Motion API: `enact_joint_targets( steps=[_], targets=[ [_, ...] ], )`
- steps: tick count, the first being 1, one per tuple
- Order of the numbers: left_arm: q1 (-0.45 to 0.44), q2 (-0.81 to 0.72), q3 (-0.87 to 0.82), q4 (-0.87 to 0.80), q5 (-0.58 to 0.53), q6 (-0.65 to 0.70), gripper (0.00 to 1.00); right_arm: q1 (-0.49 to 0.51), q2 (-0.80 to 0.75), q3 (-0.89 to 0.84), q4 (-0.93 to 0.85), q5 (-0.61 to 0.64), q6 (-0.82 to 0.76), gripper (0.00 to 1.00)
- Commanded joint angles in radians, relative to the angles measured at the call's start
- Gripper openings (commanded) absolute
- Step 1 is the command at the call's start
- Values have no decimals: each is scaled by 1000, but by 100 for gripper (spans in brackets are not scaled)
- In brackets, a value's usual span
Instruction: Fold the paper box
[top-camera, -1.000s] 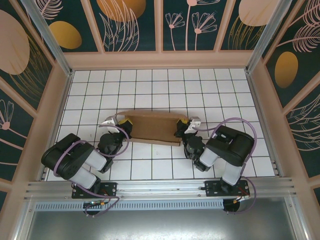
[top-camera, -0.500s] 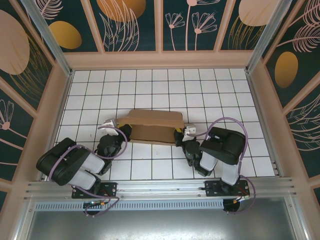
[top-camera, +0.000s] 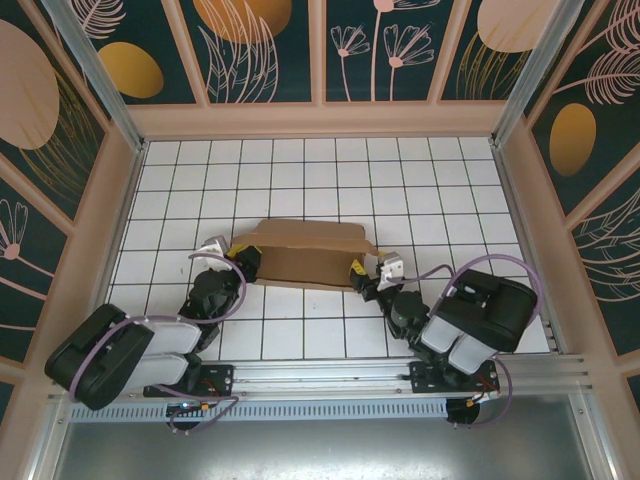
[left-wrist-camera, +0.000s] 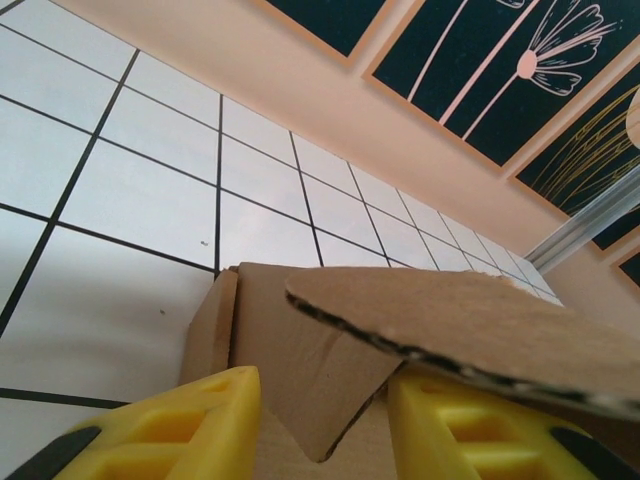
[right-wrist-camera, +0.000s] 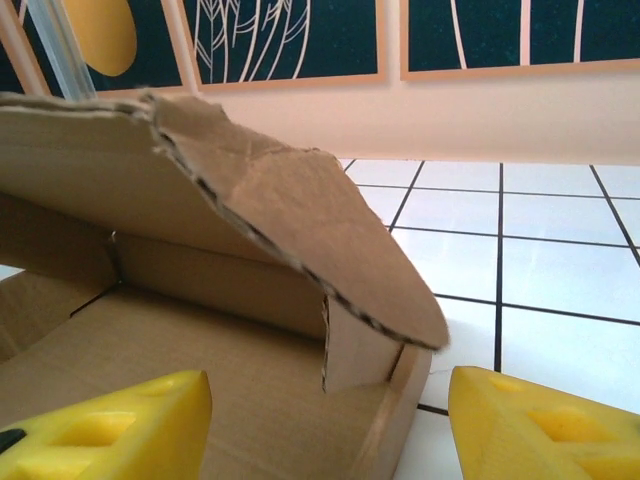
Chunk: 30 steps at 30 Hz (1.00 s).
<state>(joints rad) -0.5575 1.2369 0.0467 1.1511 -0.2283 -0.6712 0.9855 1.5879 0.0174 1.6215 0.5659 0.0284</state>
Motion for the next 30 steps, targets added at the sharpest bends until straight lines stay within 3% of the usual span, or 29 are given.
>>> enact_joint_targets(
  steps=[1, 5, 10, 13, 16, 23, 27, 30],
  targets=[
    [-5, -90, -14, -129, -25, -27, 39, 22, -83, -55, 83, -38, 7, 63],
    [-5, -292, -14, -348, -83, -71, 39, 67, -272, -102, -2, -33, 10, 61],
    [-5, -624, 40, -833, -296, -138, 34, 85, -680, -104, -379, 8, 34, 57],
    [-5, -754, 47, -935, -356, -119, 32, 79, -912, -103, -581, 28, 18, 56],
    [-5, -779, 63, -974, -355, -98, 32, 59, -1064, -104, -727, -3, 5, 56],
    [-5, -668, 178, -975, -301, 28, 26, 37, -1093, 15, -915, -83, -33, 55],
    [-5, -602, 404, -1099, -381, 132, 23, 26, -1045, 227, -1187, 77, 84, 50],
    [-5, -542, 565, -1176, -374, 173, 21, 25, -1033, 324, -1267, 86, 99, 40]
  ],
)
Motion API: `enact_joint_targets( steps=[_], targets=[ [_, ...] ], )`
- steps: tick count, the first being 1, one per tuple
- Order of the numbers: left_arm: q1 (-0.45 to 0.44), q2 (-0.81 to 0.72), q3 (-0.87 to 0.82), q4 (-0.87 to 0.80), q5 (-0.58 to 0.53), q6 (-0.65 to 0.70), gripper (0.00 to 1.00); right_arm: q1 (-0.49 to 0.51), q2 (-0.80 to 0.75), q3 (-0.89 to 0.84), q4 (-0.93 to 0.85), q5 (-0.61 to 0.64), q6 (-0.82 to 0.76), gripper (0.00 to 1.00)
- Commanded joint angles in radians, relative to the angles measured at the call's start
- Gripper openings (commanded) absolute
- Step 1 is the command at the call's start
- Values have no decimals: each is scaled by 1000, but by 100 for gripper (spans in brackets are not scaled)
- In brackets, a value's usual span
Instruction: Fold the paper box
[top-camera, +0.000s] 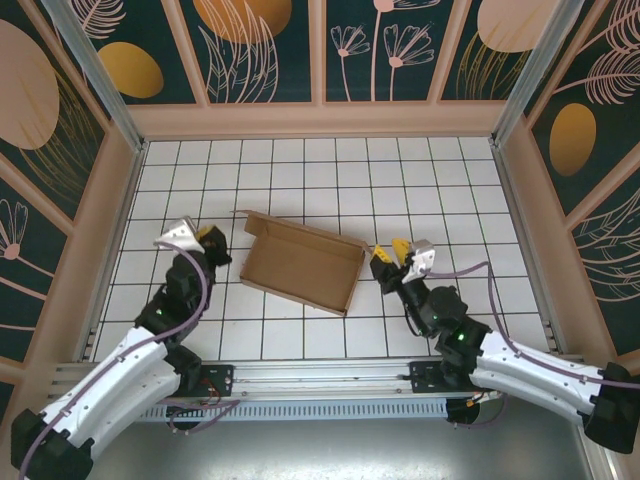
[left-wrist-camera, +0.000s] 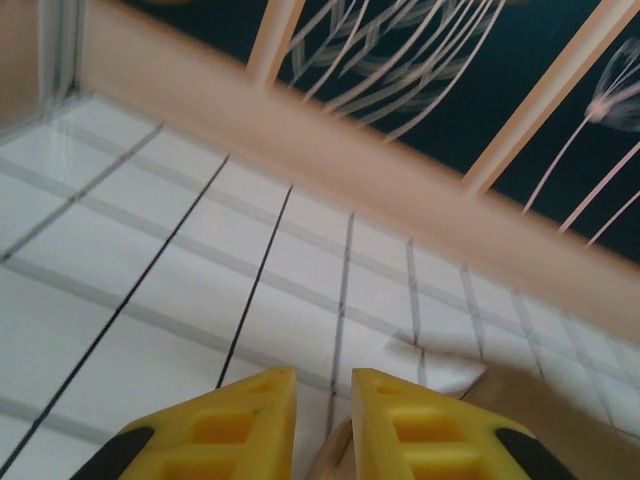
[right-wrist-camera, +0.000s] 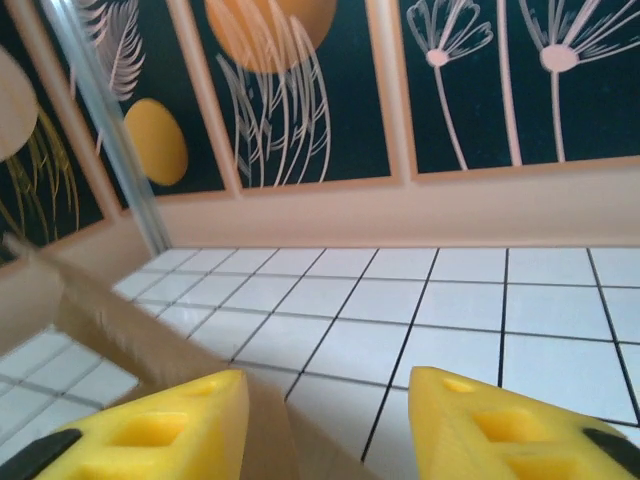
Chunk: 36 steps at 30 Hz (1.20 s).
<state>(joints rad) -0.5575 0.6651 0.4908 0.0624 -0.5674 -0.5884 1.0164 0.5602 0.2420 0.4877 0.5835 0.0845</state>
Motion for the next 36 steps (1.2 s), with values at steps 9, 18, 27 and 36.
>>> enact_joint_targets(
  steps=[9, 18, 27, 36],
  targets=[
    [-4, 385, 552, -137, 205, 169, 21, -159, 293, 478, -357, -193, 158, 24],
    [64, 680, 733, -147, 533, 17, 20, -268, 583, 752, -596, -478, 236, 27],
    [87, 674, 561, -116, 664, -48, 18, -191, 675, 682, -605, -540, 226, 28],
    [87, 566, 322, -70, 685, -105, 17, -138, 676, 582, -562, -525, 254, 28]
  ],
)
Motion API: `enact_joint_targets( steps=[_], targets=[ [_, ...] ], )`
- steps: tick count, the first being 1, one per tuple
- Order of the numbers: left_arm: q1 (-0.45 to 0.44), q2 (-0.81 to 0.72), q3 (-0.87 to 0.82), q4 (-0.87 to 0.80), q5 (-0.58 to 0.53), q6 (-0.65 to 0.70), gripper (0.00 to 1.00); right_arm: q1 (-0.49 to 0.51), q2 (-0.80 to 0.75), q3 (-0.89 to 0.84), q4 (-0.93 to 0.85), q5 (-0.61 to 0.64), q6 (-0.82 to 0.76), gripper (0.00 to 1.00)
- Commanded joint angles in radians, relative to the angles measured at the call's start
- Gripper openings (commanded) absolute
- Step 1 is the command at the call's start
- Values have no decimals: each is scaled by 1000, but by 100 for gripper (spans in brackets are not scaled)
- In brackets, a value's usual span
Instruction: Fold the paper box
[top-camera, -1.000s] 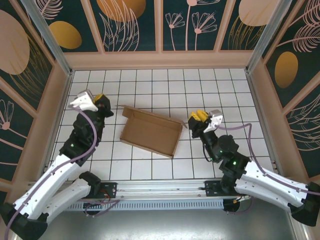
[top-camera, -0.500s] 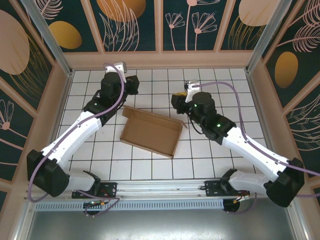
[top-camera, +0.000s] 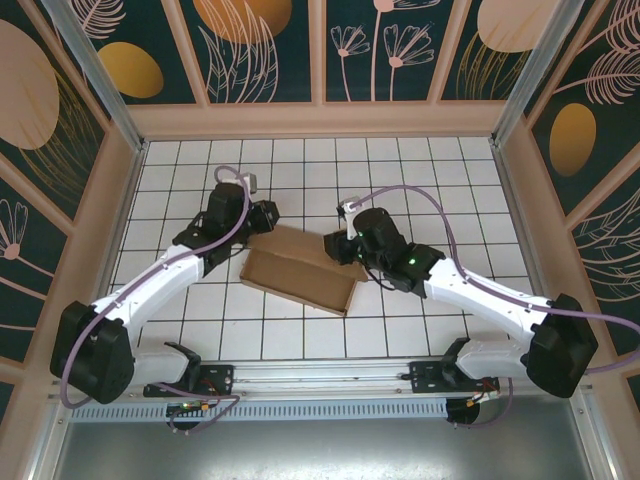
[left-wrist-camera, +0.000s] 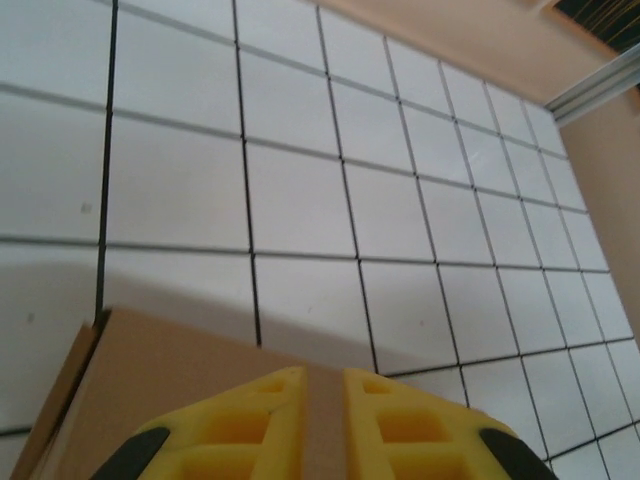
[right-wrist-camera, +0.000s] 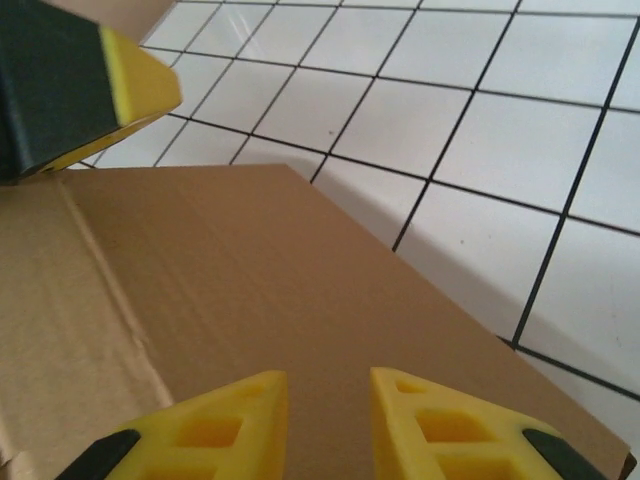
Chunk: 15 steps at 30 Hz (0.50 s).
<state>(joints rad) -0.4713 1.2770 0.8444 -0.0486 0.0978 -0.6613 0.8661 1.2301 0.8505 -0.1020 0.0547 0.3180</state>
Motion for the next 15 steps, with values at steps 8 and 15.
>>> enact_joint_targets(
  steps=[8, 15],
  targets=[
    [0, -43, -181, 109, 61, -76, 17, 29, 38, -128, 50, 26, 84, 33],
    [0, -28, -246, 151, 110, -76, 24, 43, -70, -158, 9, 196, 70, 47]
  ],
)
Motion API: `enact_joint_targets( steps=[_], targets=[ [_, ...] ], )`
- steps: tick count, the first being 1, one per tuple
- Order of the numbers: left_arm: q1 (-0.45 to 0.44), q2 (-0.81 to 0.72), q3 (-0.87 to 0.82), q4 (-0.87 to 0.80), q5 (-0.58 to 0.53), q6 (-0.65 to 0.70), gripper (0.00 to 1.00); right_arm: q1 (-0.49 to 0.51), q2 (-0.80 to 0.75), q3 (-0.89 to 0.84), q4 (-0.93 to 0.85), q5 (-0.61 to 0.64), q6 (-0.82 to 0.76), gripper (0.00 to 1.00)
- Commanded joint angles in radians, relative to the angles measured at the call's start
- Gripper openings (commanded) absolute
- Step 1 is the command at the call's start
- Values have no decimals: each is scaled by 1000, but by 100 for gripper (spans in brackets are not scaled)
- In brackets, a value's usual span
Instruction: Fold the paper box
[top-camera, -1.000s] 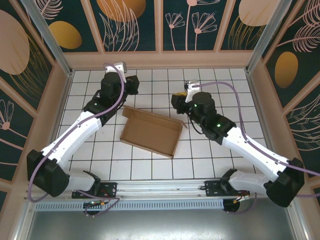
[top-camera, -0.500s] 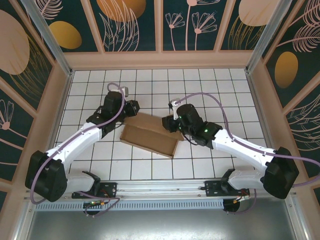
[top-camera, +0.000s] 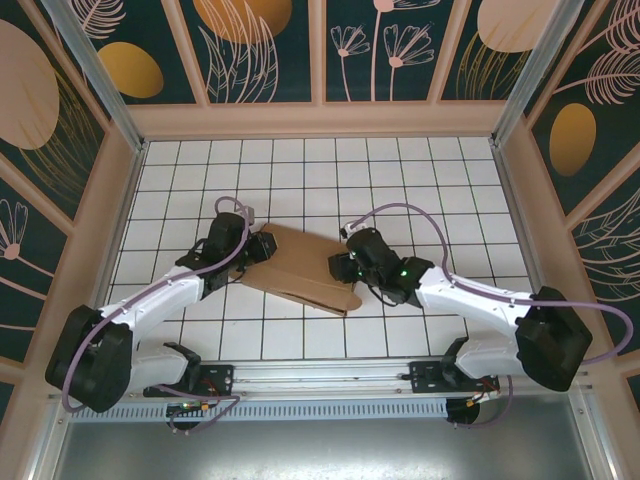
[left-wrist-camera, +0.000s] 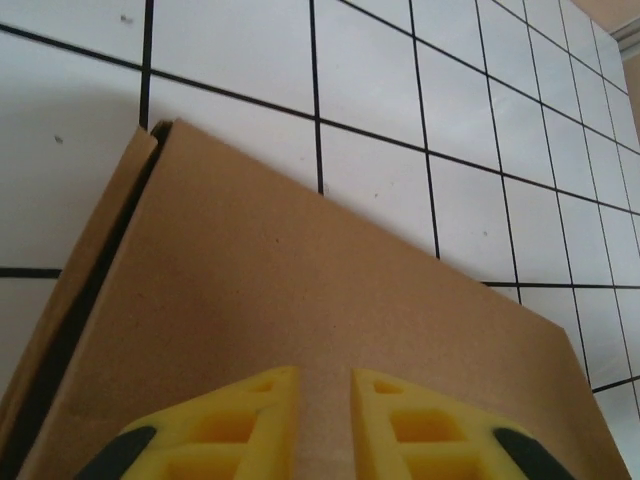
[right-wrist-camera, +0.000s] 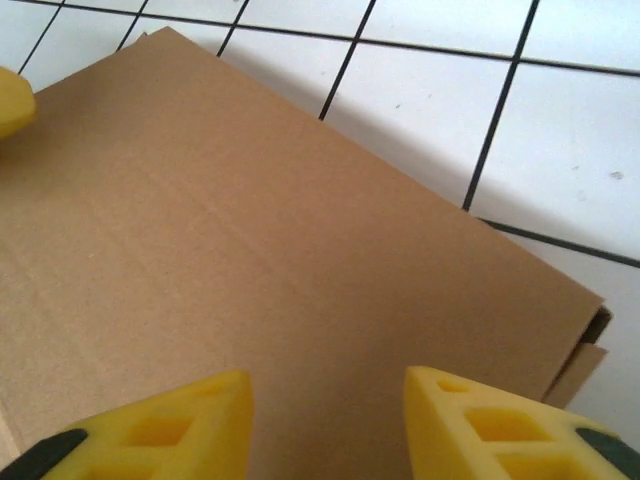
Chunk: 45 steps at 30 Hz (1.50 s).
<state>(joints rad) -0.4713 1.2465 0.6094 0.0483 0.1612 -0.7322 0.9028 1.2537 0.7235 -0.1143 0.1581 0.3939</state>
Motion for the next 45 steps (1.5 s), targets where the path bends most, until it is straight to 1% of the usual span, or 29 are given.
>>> enact_joint_targets(
  steps=[1, 2, 3, 4, 5, 6, 8, 10, 13, 16, 19, 23, 27, 29, 32, 34, 36, 37, 39, 41, 43, 45],
  targets=[
    [0, 5, -14, 59, 55, -4, 24, -1, -140, -56, 58, 91, -7, 48],
    [0, 9, -18, 66, 66, -3, 23, -17, -193, -99, 101, 65, -9, 47],
    [0, 18, -25, 74, 72, -5, 22, -43, -240, -134, 128, 25, -2, 38],
    [0, 27, -33, 85, 82, -9, 20, -74, -274, -157, 140, -16, 15, 26],
    [0, 37, -40, 93, 90, -12, 19, -117, -295, -173, 134, -77, 35, 10],
    [0, 44, -46, 98, 93, -13, 18, -147, -299, -178, 122, -130, 44, 0],
    [0, 55, -61, 114, 93, -12, 16, -157, -279, -173, 82, -199, 29, 0],
    [0, 63, -73, 126, 92, -10, 13, -141, -231, -148, 22, -220, 15, 0],
    [-1, 83, -87, 149, 94, -16, 7, -119, -138, -104, -43, -291, 19, 0],
    [-1, 106, -103, 182, 108, -31, 3, -77, -71, -88, -69, -300, 56, 0],
    [-4, 120, -115, 203, 107, -36, 0, -64, -25, -96, -88, -238, 72, 0],
    [-4, 142, -129, 225, 107, -37, 0, -112, 66, -121, -106, -195, 73, 0],
    [-4, 169, -134, 242, 106, -38, 0, -124, 170, -87, -158, -51, 43, 0],
    [-4, 187, -131, 259, 112, -50, 0, -125, 196, -48, -170, 15, 55, 0],
    [-4, 199, -117, 285, 115, -70, 0, -124, 174, -1, -160, 42, 44, 0],
    [-4, 189, -96, 298, 122, -77, 3, -129, 103, -9, -110, 43, 23, 1],
    [-4, 166, -59, 285, 128, -69, 7, -161, 18, -17, -57, 1, 8, 1],
    [-4, 150, -35, 263, 127, -55, 10, -194, -20, -21, -31, -65, 1, 3],
    [-3, 106, 18, 196, 101, -13, 20, -266, -71, -21, 2, -200, 5, 8],
    [4, 57, 60, 114, 35, 39, 34, -328, -99, -16, 7, -295, 21, 21],
    [27, 25, 70, 61, -29, 64, 42, -350, -121, -31, 12, -316, 25, 32],
    [66, 19, 64, 32, -45, 65, 46, -350, -143, -66, 33, -298, 38, 45]
  ],
)
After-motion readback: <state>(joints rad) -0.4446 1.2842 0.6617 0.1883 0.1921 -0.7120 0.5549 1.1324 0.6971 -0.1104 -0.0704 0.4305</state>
